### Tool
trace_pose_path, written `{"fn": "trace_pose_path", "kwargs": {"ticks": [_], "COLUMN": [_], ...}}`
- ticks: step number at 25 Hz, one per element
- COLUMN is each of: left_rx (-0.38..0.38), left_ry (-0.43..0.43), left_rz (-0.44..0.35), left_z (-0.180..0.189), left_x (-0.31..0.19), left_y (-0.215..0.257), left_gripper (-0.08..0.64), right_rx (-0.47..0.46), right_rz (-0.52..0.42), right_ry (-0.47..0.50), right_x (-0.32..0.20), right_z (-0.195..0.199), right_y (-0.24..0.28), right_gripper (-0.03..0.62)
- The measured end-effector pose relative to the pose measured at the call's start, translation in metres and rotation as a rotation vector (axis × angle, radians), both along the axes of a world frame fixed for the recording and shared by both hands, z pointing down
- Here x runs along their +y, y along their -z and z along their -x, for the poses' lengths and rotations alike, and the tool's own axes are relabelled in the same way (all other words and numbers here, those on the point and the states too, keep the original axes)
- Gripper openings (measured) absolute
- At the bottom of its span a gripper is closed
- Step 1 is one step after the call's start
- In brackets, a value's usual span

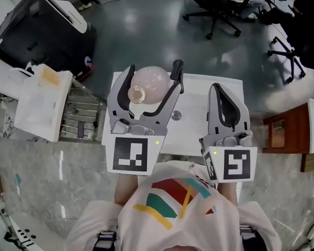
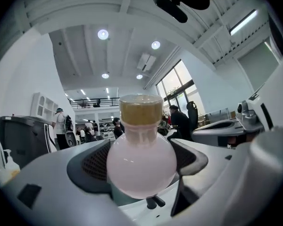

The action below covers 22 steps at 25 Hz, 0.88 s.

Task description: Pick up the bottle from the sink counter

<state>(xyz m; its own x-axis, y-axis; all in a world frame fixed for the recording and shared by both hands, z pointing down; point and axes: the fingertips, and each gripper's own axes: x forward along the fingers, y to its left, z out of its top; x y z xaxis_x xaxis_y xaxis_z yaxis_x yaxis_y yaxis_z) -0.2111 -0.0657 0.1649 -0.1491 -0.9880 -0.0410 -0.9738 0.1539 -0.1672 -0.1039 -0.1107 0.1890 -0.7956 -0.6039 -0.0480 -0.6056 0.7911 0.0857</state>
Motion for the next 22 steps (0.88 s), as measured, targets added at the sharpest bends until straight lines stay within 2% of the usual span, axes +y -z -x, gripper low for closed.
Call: {"fn": "trace_pose_path", "kwargs": {"ticks": [8, 22], "left_rx": [0.032, 0.013], "left_ry": [0.088, 0.081], "left_rz": [0.002, -0.016], "left_z": [0.023, 0.026], "left_x": [0.037, 0.041], "left_y": [-0.01, -0.008], "left_gripper": [0.383, 0.383], "right_rx": [0.012, 0.023], "right_rz": [0.002, -0.003], "right_ry": [0.044, 0.025], "right_x": [0.016, 0.017], "right_z": [0.024, 0.023], "right_y": [-0.007, -0.01], "right_gripper": [0.011, 0.011]}}
